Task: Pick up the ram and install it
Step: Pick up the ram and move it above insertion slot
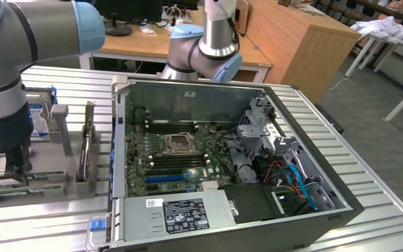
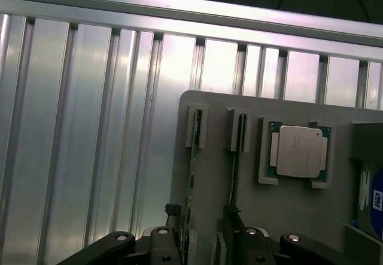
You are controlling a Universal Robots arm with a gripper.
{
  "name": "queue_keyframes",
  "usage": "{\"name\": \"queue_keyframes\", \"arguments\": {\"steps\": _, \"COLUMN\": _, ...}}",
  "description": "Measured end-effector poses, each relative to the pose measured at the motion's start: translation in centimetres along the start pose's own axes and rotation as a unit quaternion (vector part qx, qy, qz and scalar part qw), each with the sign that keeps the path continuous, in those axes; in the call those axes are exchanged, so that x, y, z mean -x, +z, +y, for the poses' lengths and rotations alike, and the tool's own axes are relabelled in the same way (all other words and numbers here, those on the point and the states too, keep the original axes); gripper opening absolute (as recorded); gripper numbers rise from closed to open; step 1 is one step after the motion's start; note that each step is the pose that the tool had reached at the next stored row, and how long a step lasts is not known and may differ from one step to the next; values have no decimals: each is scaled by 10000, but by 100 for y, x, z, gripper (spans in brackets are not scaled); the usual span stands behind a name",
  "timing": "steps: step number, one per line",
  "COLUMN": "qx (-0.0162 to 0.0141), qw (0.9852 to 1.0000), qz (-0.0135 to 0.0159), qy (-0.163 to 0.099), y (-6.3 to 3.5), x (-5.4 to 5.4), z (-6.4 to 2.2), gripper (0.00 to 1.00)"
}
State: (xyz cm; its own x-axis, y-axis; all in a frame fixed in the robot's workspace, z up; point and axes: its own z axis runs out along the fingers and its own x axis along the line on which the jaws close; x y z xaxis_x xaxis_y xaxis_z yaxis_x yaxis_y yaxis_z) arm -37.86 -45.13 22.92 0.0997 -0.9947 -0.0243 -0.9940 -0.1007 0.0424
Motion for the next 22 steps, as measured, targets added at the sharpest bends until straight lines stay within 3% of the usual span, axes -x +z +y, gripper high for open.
{"name": "queue_keyframes", "arguments": {"steps": 5, "qx": -21, "qw": 10000, "qz": 2, "qy": -1, "y": 59, "x": -1, "z": 13, "gripper": 42}}
{"name": "queue_keyframes", "arguments": {"steps": 10, "qx": -24, "qw": 10000, "qz": 2, "qy": -1, "y": 124, "x": 0, "z": 28, "gripper": 42}}
{"name": "queue_keyframes", "arguments": {"steps": 14, "qx": -24, "qw": 10000, "qz": 3, "qy": -1, "y": 272, "x": 0, "z": 60, "gripper": 42}}
{"name": "queue_keyframes", "arguments": {"steps": 22, "qx": -24, "qw": 10000, "qz": 2, "qy": -1, "y": 273, "x": 0, "z": 60, "gripper": 42}}
